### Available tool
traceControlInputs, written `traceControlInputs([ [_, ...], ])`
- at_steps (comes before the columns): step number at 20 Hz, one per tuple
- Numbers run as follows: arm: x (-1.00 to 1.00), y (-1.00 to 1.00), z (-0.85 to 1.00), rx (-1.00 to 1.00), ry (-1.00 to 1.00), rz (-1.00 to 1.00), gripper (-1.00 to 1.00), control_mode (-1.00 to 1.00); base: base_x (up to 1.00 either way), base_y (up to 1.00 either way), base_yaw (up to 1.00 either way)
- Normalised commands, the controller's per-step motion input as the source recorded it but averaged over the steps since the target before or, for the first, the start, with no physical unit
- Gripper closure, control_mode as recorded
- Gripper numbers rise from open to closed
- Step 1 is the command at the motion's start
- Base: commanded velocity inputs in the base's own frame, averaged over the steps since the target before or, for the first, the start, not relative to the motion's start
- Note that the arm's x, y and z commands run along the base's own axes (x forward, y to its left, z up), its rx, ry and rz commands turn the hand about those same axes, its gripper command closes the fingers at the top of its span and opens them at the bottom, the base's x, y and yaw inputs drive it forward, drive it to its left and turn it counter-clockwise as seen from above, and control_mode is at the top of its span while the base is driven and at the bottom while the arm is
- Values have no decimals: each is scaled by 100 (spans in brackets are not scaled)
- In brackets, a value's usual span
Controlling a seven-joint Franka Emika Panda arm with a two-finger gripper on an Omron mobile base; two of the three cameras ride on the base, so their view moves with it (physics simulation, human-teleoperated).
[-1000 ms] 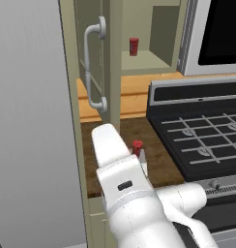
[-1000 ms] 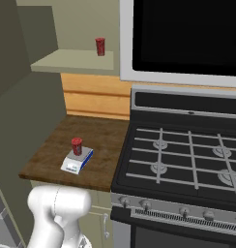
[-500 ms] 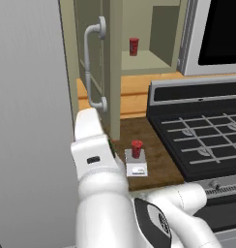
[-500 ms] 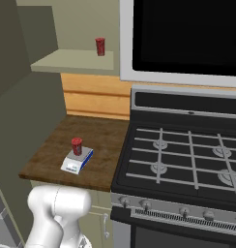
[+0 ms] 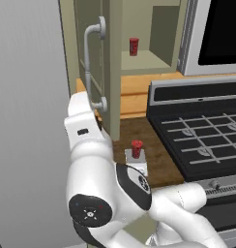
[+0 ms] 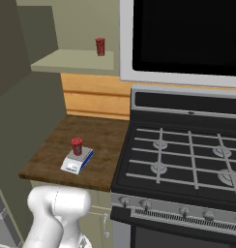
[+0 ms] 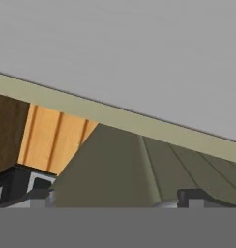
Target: Pick the yogurt and place it on the digital scale for weighing, and close the cabinet.
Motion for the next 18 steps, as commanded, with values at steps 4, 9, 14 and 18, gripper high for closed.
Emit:
traceControlInputs([
  [4, 53, 27, -16, -1, 6, 0, -100, -100, 0, 0, 0],
  [9, 20, 24, -12, 0, 3, 0, -100, -100, 0, 0, 0],
  [14, -4, 0, 0, 2, -1, 0, -100, -100, 0, 0, 0],
  [18, -25, 18, 0, 2, -8, 0, -100, -100, 0, 0, 0],
])
